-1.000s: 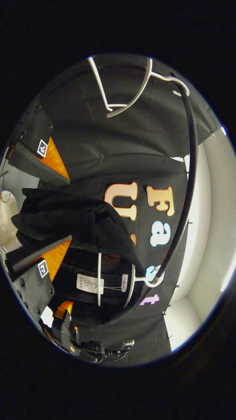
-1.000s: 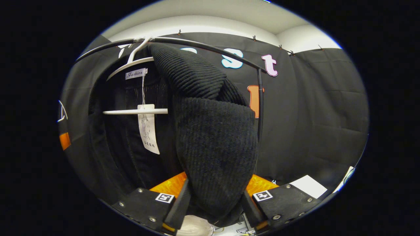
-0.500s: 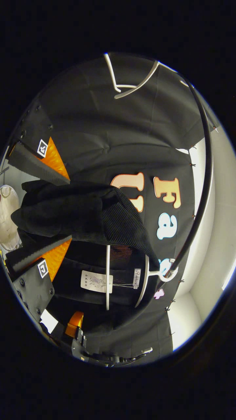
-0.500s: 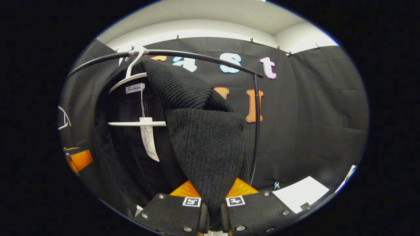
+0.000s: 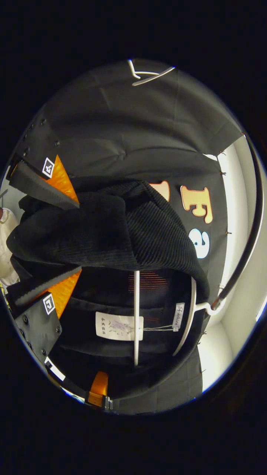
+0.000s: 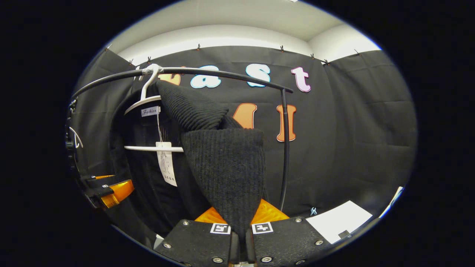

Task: Grasp the clothes on the hanger with both hands and then place them into the laundry hamper below.

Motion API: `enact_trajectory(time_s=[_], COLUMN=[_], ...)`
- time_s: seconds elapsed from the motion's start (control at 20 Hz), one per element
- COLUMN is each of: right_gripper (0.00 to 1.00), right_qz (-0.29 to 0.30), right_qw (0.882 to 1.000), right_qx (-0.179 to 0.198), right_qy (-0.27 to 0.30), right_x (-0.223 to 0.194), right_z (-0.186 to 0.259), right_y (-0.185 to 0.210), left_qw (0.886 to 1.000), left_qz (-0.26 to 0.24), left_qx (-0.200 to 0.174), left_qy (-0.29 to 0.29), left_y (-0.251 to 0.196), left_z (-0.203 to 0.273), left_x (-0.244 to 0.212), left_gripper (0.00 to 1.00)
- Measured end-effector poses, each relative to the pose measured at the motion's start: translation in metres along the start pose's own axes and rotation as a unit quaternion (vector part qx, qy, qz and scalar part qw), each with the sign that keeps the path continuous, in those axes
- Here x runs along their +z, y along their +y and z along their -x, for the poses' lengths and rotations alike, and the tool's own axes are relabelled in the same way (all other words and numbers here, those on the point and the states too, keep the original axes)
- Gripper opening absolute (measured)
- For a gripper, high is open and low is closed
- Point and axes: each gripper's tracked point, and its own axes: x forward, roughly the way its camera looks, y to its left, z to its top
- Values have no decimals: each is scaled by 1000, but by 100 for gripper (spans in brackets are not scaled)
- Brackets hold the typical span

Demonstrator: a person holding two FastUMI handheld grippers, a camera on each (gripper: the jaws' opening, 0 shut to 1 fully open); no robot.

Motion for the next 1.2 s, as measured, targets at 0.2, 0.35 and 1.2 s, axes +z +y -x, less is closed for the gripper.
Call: enact_trajectory(time_s=[0.2,0.35,1.2], right_gripper=[13,13,11], right_qz=[-12,-11,-30], right_qw=[1000,1000,998], right_qx=[-1,-8,24], right_qy=[-15,-24,-59], right_x=[16,28,103], right_z=[9,13,-10], right_y=[-8,-16,-60], left_qw=[1000,1000,998], left_qz=[19,4,-14], left_qx=[-10,-9,55], left_qy=[3,9,-7], left_y=[-3,3,68], left_z=[-17,-24,-3], left_x=[-6,-7,36], left_gripper=[94,94,7])
